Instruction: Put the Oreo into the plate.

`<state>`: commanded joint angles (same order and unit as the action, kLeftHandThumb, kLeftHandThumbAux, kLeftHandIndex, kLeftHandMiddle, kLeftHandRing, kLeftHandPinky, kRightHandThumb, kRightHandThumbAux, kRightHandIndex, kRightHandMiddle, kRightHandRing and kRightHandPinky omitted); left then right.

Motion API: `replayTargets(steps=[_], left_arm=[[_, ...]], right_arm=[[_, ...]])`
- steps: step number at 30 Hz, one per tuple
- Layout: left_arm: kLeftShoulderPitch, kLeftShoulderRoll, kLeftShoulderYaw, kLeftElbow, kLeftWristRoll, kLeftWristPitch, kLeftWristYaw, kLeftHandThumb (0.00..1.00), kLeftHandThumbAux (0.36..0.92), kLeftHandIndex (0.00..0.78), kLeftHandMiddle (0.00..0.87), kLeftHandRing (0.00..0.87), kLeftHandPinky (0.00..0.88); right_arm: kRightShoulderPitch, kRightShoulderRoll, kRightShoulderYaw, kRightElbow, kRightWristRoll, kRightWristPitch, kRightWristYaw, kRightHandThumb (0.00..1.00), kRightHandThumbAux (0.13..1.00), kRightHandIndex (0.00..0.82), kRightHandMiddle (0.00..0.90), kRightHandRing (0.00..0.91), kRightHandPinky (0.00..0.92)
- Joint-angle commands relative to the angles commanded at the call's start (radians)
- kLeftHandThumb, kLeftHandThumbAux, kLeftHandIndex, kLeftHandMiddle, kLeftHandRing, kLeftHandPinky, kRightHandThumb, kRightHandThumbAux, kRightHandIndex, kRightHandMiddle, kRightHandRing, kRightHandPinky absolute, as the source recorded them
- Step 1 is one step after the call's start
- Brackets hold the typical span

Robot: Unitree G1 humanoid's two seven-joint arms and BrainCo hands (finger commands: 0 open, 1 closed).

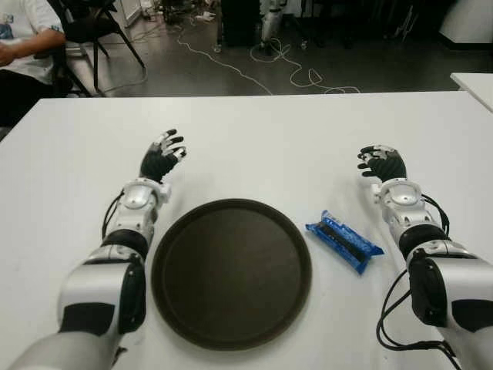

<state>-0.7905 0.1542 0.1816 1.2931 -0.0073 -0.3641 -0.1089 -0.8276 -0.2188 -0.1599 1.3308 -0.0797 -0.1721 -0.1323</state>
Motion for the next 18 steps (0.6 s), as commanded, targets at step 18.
replayTargets(steps=[18], left_arm=[[0.000, -0.001, 0.005, 0.001, -0.006, -0.001, -0.003, 0.013, 0.740, 0.098, 0.171, 0.170, 0.167]], right_arm=[[0.002, -0.002, 0.006, -0.002, -0.003, -0.010, 0.013, 0.691, 0.726, 0.412, 0.412, 0.461, 0.488]])
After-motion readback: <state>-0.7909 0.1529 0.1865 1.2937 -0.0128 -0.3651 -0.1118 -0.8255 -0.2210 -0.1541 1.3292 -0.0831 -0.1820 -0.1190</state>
